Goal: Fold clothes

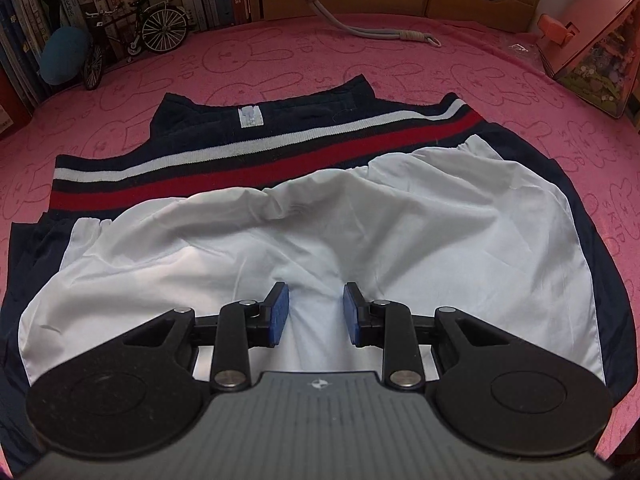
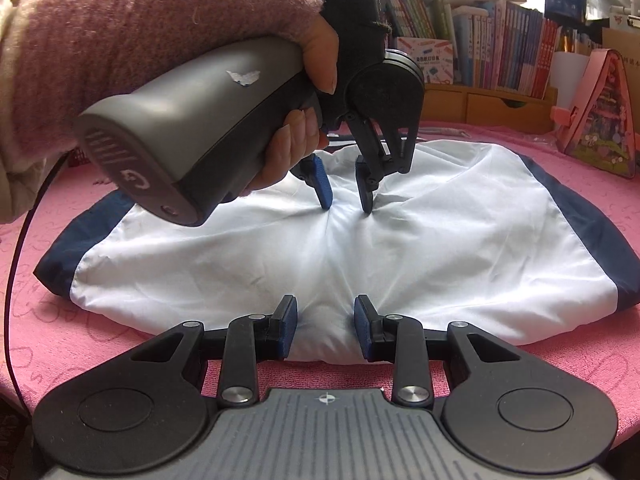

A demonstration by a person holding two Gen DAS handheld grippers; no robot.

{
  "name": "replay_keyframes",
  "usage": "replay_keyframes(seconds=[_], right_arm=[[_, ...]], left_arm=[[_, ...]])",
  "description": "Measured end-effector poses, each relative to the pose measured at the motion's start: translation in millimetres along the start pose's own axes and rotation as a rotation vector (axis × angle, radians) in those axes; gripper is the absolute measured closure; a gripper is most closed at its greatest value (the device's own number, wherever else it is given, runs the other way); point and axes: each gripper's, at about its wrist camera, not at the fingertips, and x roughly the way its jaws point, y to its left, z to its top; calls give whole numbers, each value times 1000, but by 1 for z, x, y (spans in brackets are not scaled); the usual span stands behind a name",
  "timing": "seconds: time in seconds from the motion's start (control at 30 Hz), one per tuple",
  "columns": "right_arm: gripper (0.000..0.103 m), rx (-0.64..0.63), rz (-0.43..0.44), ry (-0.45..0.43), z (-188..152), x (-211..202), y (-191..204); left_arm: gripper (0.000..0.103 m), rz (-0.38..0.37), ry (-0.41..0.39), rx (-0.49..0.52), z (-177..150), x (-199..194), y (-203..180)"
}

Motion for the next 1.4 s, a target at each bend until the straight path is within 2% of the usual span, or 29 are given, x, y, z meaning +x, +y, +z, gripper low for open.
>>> replay_keyframes(seconds=[0.3,0.63,0.87,0.97,1.1,1.17,1.3,1.4], right_arm=[[70,19,-3,13,-4,-3,4],[70,12,-8,20,-12,-14,5],[70,8,-11,19,-14,-16,4],[70,5,-11,17,-14,-16,5],[70,1,-4,13,-15,-17,4],[70,-1,-3,10,-16,-17,5],[70,-3,2,4,-16,-18,4],[70,-5,4,3,-17,-19,5]], left_arm=[[75,33,-38,-63,30,14,8],[75,27,-41,-74,40,19,12],[74,75,-148,7,34,19,3],[73,108,-242,-26,42,25,9],[74,28,-227,-59,48,13,21],[73,-25,-236,-7,36,-9,20],[73,-96,-206,92,-1,-51,15],[73,-149,-153,149,-35,-73,10]])
